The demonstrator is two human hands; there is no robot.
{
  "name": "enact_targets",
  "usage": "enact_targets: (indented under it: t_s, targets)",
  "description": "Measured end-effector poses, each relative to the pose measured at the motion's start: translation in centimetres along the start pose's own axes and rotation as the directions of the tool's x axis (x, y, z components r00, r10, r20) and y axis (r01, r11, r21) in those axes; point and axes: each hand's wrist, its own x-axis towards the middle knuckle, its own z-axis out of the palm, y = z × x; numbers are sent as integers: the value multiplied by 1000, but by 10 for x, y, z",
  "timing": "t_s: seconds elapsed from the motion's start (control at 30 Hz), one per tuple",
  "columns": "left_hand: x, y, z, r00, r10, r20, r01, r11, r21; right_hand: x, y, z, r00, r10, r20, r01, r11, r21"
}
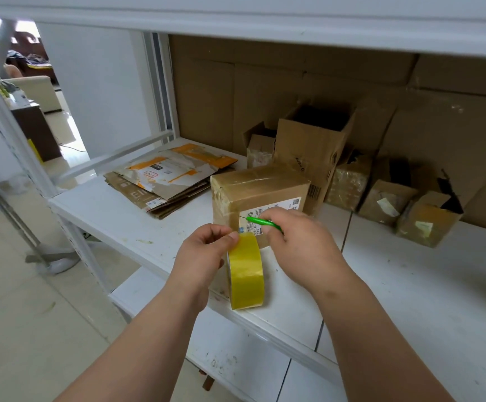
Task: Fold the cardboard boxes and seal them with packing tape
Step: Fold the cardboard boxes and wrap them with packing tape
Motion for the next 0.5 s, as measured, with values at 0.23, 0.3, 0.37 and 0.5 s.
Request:
enact_targets:
  t_s: [0.23,0.3,0.37,0.5]
  targets:
    - [2,0,2,1000,-4,-19,5,1000,22,19,-8,6,997,-31,74,51,957,-286]
    - [3,0,3,1000,-1,-21,2,1000,27,23,-10,6,996,-37,75,59,949,-310]
    - [3,0,4,1000,6,-28,-5,1000,27,25,-12,7,997,-43,66,63,942,-330]
    - [5,-2,6,999,23,-33,-23,1000,18,31,-14,13,996,-65,61,84,919,-385]
